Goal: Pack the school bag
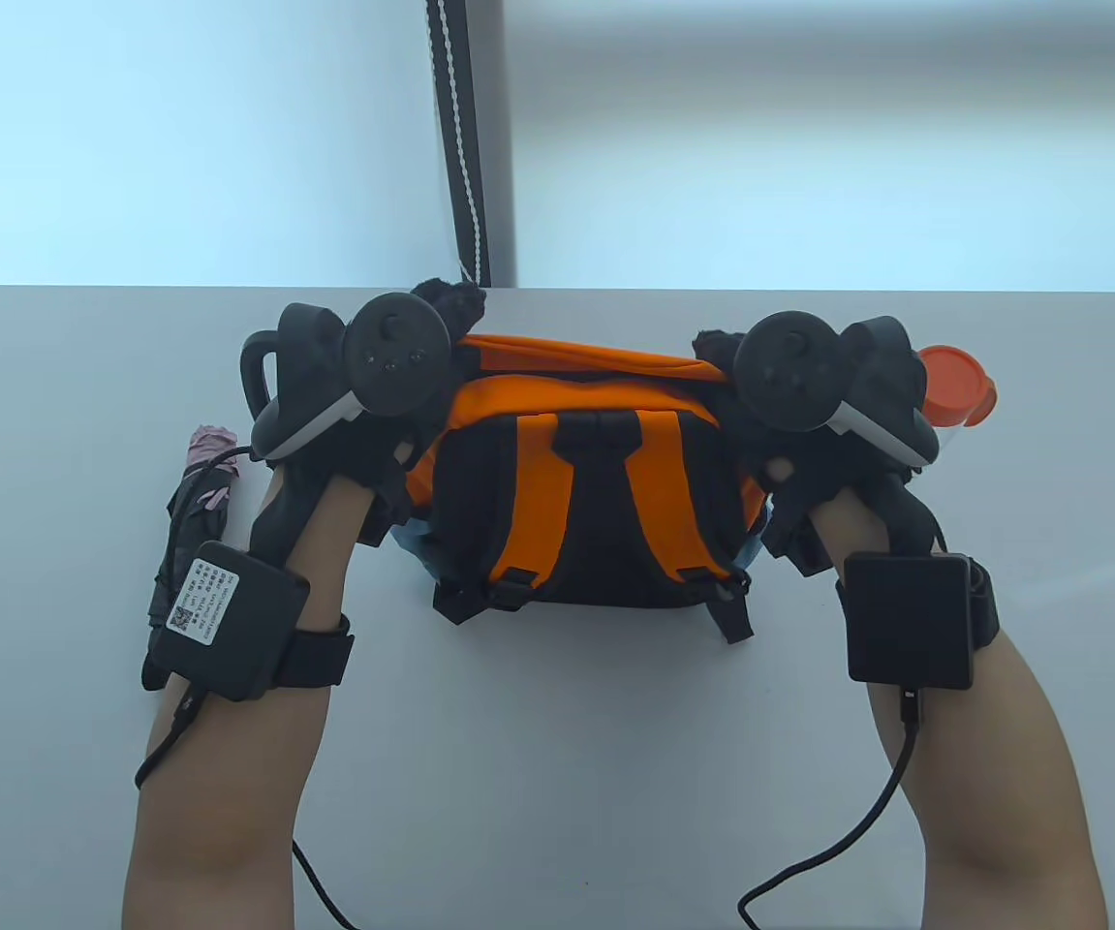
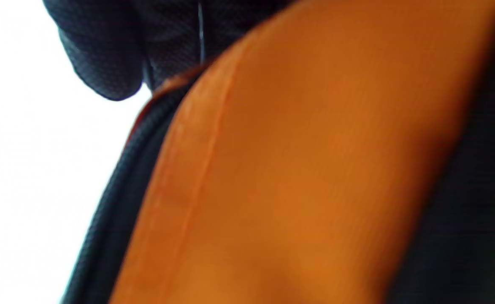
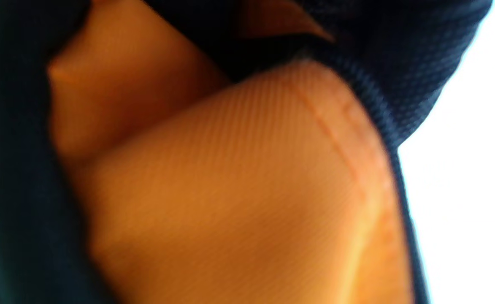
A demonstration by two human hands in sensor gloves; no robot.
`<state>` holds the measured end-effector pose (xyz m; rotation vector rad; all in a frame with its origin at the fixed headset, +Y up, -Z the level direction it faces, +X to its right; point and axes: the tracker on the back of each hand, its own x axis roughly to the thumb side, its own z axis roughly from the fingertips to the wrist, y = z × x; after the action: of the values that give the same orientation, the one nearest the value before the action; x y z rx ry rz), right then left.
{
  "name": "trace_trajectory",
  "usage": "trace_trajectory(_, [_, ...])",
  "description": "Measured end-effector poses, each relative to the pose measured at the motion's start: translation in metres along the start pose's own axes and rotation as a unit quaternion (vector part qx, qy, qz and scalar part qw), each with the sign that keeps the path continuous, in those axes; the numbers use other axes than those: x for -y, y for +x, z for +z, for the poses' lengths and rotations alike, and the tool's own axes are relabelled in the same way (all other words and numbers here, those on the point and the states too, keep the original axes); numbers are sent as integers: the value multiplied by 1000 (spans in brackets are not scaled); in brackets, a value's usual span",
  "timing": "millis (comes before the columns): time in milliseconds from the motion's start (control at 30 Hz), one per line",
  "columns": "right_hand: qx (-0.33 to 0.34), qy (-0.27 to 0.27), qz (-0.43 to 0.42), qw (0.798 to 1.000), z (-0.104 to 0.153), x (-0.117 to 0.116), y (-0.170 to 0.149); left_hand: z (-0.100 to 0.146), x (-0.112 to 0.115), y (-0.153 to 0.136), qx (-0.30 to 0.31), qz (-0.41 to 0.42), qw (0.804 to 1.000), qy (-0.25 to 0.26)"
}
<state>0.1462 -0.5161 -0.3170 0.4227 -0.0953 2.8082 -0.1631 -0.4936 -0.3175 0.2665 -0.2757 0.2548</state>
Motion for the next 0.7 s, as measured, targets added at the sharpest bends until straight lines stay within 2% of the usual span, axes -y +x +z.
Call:
trace_trajectory(67, [1,-11,-36,999,4,1,-8,11,-6,-1,19,18,1000,15])
trace_trajectory(167, [9,-8,-33,999,8,4,-11,29,-15,5,81,35,996,33])
trace_trajectory(233, [14,-13,-26,999,10,4,-10,46,-17,14,113,35,991,63])
trace_trajectory(300, [22,-24,-29,999,11,3,-8,55,-12,25,132,-1,990,51])
trace_trajectory(333, [24,-27,-33,999,11,3,-8,57,-7,32,140,-37,989,25])
trace_trajectory(367, [27,-33,-33,999,12,3,-6,56,0,38,135,-89,987,10])
trace_trajectory(400, [30,-30,-26,999,13,3,-4,54,6,41,124,-148,981,23])
trace_trajectory(433, [32,-32,-15,999,15,4,-1,52,8,42,123,-168,977,50])
trace_trajectory(467, [39,-45,-7,998,17,5,2,49,8,43,117,-159,976,89])
trace_trajectory(533, [50,-72,3,996,25,8,11,39,7,44,74,-135,983,99])
trace_trajectory(633, [60,-99,-11,993,44,16,21,23,6,40,24,-132,975,177])
trace_trajectory(667, [66,-96,-32,993,51,16,26,16,8,39,8,-124,974,192])
trace_trajectory(700, [72,-91,-46,992,57,14,31,9,14,37,-11,-108,977,181])
